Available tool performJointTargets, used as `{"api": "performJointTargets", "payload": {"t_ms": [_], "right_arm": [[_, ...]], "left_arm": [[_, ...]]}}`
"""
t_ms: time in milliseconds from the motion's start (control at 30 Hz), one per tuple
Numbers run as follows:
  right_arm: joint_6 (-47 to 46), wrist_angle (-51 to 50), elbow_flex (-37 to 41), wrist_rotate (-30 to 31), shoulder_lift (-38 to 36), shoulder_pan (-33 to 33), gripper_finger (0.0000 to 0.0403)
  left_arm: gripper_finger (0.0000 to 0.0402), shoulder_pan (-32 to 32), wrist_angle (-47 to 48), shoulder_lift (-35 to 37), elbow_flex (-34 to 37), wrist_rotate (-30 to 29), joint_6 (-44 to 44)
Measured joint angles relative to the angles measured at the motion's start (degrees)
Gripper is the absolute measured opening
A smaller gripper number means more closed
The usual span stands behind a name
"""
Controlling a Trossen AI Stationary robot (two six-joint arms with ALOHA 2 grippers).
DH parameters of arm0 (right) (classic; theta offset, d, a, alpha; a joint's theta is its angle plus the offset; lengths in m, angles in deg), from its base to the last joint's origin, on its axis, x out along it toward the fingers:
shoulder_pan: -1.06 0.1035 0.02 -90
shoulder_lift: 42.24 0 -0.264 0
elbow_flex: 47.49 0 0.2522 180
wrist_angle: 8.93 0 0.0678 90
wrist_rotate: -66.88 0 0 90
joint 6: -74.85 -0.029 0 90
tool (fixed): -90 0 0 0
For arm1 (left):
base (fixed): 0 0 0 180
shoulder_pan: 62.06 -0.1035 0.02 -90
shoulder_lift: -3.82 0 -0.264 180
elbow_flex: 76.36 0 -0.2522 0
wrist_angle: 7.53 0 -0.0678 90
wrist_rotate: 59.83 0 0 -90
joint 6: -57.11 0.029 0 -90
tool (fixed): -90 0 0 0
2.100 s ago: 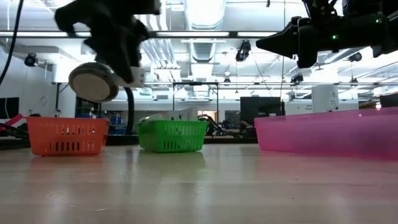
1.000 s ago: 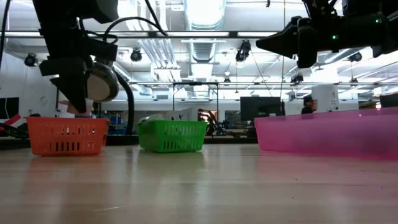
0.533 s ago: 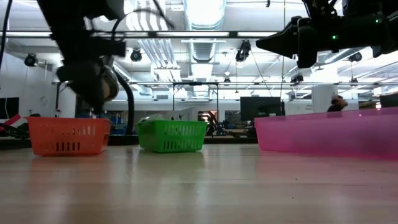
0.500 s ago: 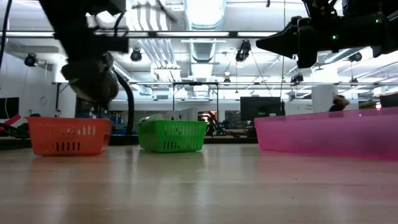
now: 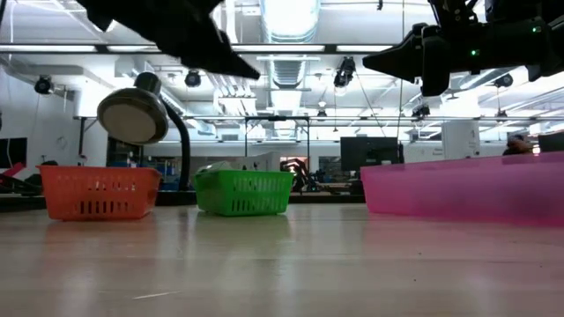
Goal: Pick and place items into bin
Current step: Return to Home Position
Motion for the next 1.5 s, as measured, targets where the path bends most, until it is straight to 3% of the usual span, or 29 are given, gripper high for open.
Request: {"api": "performJointTargets", "payload": {"t_ms": [133, 300, 367, 567, 1000, 1167, 1500], "right_arm": [[-0.3, -0.4, 0.0, 0.0, 0.0, 0.0, 0.0009], [-0.8, -1.2, 0.0, 0.0, 0.0, 0.0, 0.0009], [-1.8, -1.8, 0.0, 0.0, 0.0, 0.0, 0.0009], [-3.3, -3.7, 0.0, 0.0, 0.0, 0.0, 0.0009], [-5.3, -10.3, 0.2, 0.0, 0.0, 0.0, 0.0009], [-6.9, -11.1, 0.6, 0.0, 0.0, 0.0, 0.0009], [-9.7, -11.2, 1.2, -0.5, 0.0, 0.0, 0.0009]], "left_arm": [[0.0128, -5.5, 0.1, 0.0, 1.3, 2.5, 3.2], [0.0038, -11.6, -6.0, 1.2, 5.5, 15.9, 6.4], [0.0011, -12.8, -8.1, 2.8, 7.5, 18.0, 7.1], [0.0008, -13.2, -9.9, 11.6, 15.4, 18.1, 7.4], [0.0000, -11.5, -10.3, 38.1, 33.4, 10.5, 2.9], [0.0000, -10.8, -11.3, 46.7, 37.9, 10.5, 2.8], [0.0000, -8.6, -2.3, 58.5, 43.7, 10.7, -2.8]]}}
